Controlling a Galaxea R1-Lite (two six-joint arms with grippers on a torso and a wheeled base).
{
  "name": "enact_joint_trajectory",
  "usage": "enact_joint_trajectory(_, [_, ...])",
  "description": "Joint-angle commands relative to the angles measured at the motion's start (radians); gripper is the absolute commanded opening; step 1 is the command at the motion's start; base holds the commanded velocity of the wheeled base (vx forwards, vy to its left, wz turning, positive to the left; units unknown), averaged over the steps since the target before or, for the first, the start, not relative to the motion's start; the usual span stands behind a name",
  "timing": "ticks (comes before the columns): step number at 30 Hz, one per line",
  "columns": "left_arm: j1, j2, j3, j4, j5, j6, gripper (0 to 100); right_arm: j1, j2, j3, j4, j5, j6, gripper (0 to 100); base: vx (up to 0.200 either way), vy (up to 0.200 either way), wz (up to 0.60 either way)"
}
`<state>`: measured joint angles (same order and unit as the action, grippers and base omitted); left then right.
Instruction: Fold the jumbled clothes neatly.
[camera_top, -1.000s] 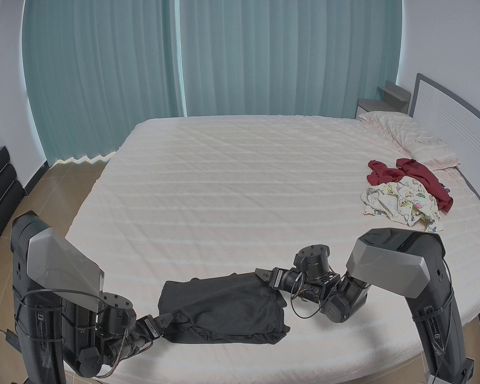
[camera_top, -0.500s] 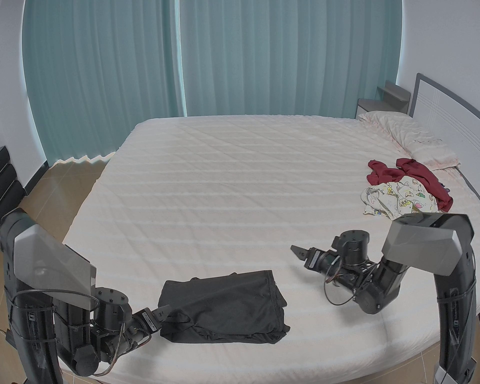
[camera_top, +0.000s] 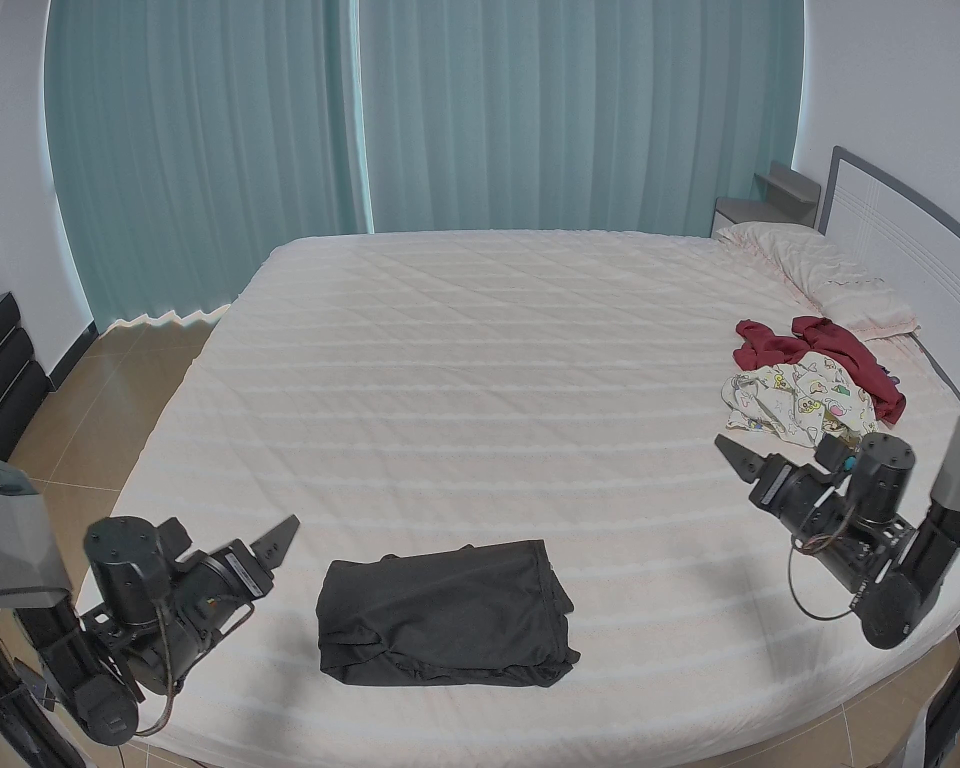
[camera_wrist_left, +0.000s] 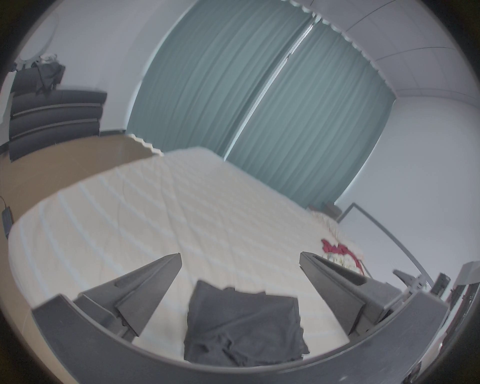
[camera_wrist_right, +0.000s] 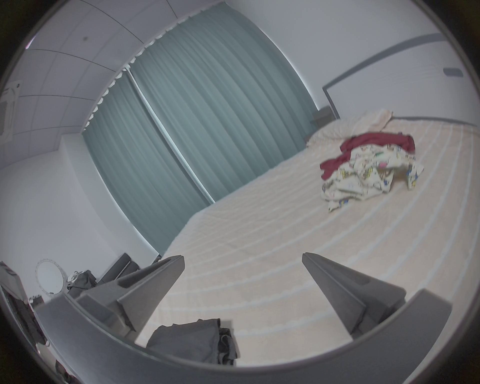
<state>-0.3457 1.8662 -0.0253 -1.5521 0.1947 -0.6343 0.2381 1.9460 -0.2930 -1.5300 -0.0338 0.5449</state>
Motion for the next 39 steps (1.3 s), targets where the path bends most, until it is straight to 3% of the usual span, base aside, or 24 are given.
enact_joint_trajectory(1, [0.094, -0.36, 0.022, 0.01, 0.094, 0.102, 100, -0.036, -0.417, 0.264, -0.033, 0.008, -0.088, 100, 0.0, 0.0, 0.0])
enact_joint_trajectory(7, [0.16, -0.558, 0.022, 0.116, 0.114, 0.157, 100, -0.056, -0.61, 0.293, 0.034, -0.008, -0.112, 100, 0.0, 0.0, 0.0])
enact_joint_trajectory(11, [0.175, -0.829, 0.021, 0.359, 0.114, 0.225, 100, -0.079, -0.892, 0.293, 0.297, -0.006, -0.146, 100, 0.0, 0.0, 0.0])
enact_joint_trajectory(12, [0.175, -0.829, 0.021, 0.359, 0.114, 0.225, 100, -0.079, -0.892, 0.293, 0.297, -0.006, -0.146, 100, 0.0, 0.0, 0.0])
enact_joint_trajectory(13, [0.177, -0.941, 0.016, 0.478, 0.115, 0.258, 100, -0.077, -1.021, 0.293, 0.436, -0.005, -0.164, 100, 0.0, 0.0, 0.0])
enact_joint_trajectory(18, [0.177, -1.237, -0.011, 0.831, 0.127, 0.301, 100, -0.079, -1.386, 0.293, 0.838, -0.006, -0.241, 100, 0.0, 0.0, 0.0])
enact_joint_trajectory(22, [0.179, -1.423, -0.048, 1.097, 0.187, 0.341, 100, -0.097, -1.655, 0.291, 1.114, -0.003, -0.309, 100, 0.0, 0.0, 0.0])
enact_joint_trajectory(25, [0.179, -1.541, -0.058, 1.216, 0.192, 0.393, 100, -0.111, -1.747, 0.287, 1.211, 0.005, -0.332, 100, 0.0, 0.0, 0.0])
enact_joint_trajectory(27, [0.18, -1.598, -0.058, 1.259, 0.195, 0.421, 100, -0.14, -1.846, 0.27, 1.335, 0.017, -0.333, 100, 0.0, 0.0, 0.0])
enact_joint_trajectory(33, [0.238, -1.674, -0.048, 1.276, 0.236, 0.438, 100, -0.22, -1.886, 0.284, 1.407, 0.031, -0.359, 100, 0.0, 0.0, 0.0])
enact_joint_trajectory(38, [0.278, -1.727, -0.045, 1.31, 0.236, 0.459, 100, -0.235, -1.946, 0.278, 1.502, 0.022, -0.405, 100, 0.0, 0.0, 0.0])
enact_joint_trajectory(39, [0.297, -1.76, -0.047, 1.339, 0.236, 0.499, 100, -0.238, -1.946, 0.278, 1.507, 0.02, -0.41, 100, 0.0, 0.0, 0.0])
